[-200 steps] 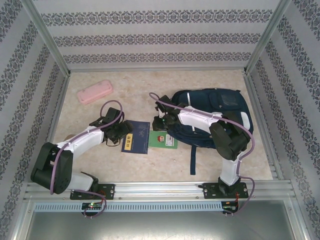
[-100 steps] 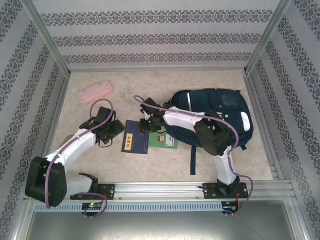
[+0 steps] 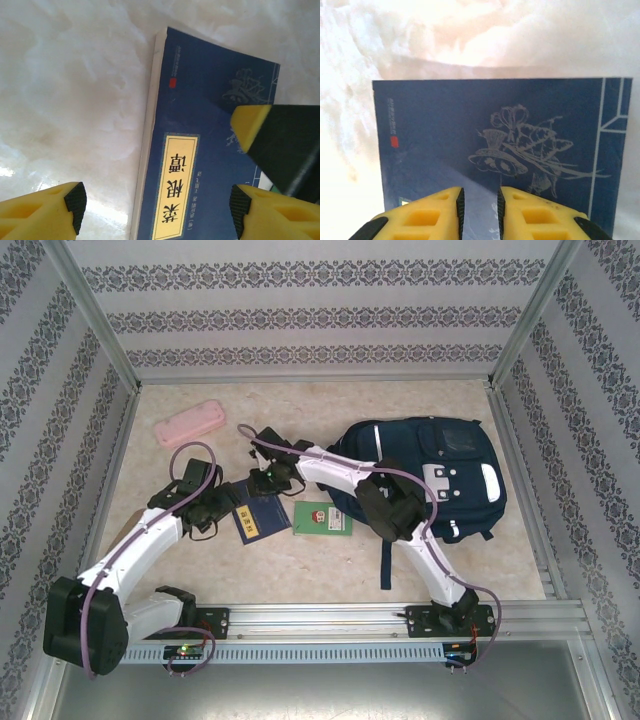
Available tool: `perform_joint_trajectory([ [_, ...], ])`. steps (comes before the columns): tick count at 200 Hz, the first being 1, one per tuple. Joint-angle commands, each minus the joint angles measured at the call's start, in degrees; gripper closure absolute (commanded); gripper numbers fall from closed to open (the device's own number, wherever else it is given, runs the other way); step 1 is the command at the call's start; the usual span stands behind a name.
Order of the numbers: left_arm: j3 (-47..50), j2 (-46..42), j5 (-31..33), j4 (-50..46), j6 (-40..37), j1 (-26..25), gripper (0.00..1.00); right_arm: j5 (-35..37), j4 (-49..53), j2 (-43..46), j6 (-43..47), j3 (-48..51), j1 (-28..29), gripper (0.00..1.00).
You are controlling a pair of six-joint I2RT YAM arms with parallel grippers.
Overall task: Pack the student bag
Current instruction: Rotate the book at the center of the table, then pick up the book from the center of the table.
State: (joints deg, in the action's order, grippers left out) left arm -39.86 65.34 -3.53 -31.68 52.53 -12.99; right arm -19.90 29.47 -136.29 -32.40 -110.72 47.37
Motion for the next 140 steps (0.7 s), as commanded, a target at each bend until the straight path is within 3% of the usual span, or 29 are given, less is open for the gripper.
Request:
perform_joint_trajectory([
  [1, 0.79, 2.01, -2.10, 2.55, -2.06, 0.80, 0.22, 0.22, 4.03, 2.04, 2.07, -2.09, -0.57, 0.70],
  [59, 2.07, 7.03, -5.12, 7.64, -1.89, 0.79, 0.23, 3.45, 2.23, 10.90, 3.72, 11.62, -2.69, 0.67],
  [140, 3.20, 12.21, -6.05, 11.76, -2.61, 0.84, 0.23, -0.89, -0.27, 6.69, 2.48, 14.92, -2.69, 0.69],
])
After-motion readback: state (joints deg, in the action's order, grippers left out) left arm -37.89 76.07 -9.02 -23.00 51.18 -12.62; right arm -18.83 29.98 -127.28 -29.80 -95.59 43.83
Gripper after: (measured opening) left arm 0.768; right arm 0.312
